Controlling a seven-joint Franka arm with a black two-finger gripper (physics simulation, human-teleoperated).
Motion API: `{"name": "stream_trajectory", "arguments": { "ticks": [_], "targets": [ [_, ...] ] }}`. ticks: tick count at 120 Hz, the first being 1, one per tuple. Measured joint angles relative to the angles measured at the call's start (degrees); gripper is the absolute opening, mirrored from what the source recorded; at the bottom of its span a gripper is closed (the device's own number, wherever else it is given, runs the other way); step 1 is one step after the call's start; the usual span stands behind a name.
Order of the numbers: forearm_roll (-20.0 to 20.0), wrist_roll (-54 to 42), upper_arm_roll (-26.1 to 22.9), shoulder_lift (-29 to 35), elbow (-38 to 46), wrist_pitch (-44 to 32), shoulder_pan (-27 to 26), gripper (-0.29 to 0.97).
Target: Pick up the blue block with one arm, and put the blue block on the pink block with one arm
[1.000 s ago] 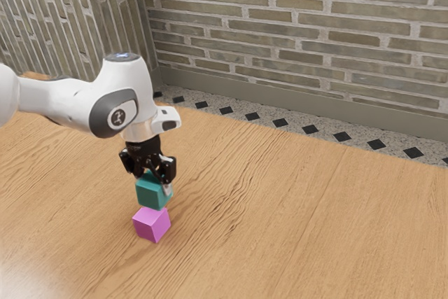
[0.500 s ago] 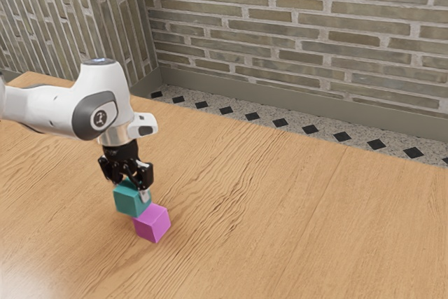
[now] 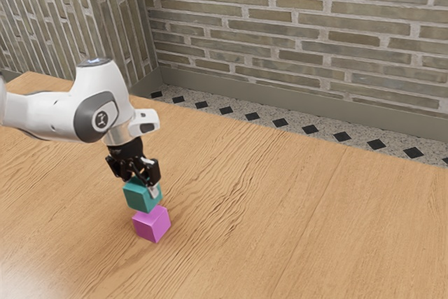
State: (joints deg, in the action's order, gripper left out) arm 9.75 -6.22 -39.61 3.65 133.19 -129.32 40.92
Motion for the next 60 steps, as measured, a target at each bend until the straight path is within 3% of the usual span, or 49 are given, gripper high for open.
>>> {"name": "stream_trajectory", "arguments": {
  "ticks": [60],
  "targets": [
    [0.35, -1.6, -0.11, 0.94, 1.2, -1.21, -0.86, 0.29]
  ]
}}
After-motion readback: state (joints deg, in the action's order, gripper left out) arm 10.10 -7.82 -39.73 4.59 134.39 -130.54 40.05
